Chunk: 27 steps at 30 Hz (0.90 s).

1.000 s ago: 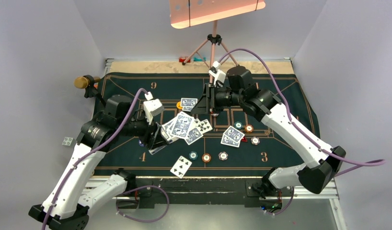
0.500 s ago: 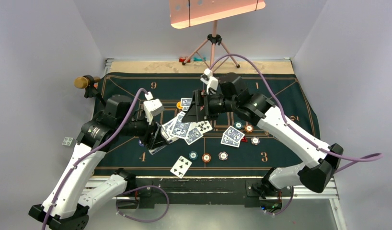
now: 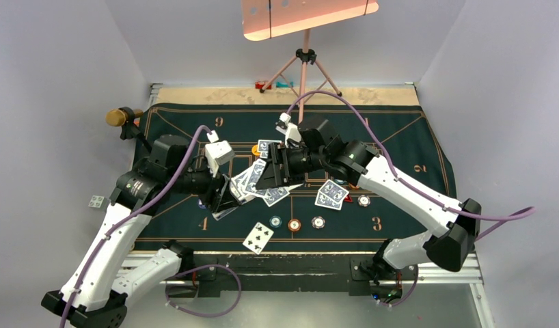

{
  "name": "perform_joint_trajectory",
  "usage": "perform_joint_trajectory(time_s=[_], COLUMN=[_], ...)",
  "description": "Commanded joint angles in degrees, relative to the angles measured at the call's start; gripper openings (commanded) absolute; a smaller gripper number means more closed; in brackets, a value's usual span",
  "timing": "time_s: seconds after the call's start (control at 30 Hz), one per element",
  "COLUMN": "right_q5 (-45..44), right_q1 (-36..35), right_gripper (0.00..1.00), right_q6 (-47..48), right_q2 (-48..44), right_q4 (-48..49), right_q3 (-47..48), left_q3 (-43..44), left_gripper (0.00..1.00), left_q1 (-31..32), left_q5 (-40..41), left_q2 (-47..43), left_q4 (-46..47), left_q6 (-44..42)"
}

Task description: Distribute texas hold em gaming equipment

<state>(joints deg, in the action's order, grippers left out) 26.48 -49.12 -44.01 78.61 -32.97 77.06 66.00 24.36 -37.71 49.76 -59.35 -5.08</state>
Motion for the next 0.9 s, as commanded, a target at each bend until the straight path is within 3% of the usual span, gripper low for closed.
perform_joint_trajectory(time_s=[0.0, 0.3, 0.37, 0.63, 0.87], right_q5=[-0.51, 0.42, 0.38, -0.98, -0.46], right_q1=[-0.18, -0.18, -0.18, 0.22, 1.47], right_gripper=[0.59, 0.28, 0.25, 0.27, 0.47], right_q6=[-1.04, -2.75, -2.9, -2.45, -2.13], right_q2=[-1.82, -3.16, -3.62, -4.08, -3.84], right_q4=[0.22, -0.54, -0.78, -3.29, -3.95], right_q3=[0.62, 0.37, 0.6, 3.21, 3.79], left_q3=[2.03, 2.36, 2.34, 2.38, 2.14], left_gripper=[0.0, 0.0, 0.0, 0.0, 0.0], left_q1=[-0.74, -0.79, -0.8, -0.8, -0.8], left_q5=[-0.64, -0.67, -0.58, -0.69, -0.67], left_q2=[-0.34, -0.16, -0.11, -0.26, -0.57], left_q4=[1.88, 2.0, 1.89, 1.94, 1.8], left_q6=[0.35, 0.42, 0.36, 0.42, 0.42])
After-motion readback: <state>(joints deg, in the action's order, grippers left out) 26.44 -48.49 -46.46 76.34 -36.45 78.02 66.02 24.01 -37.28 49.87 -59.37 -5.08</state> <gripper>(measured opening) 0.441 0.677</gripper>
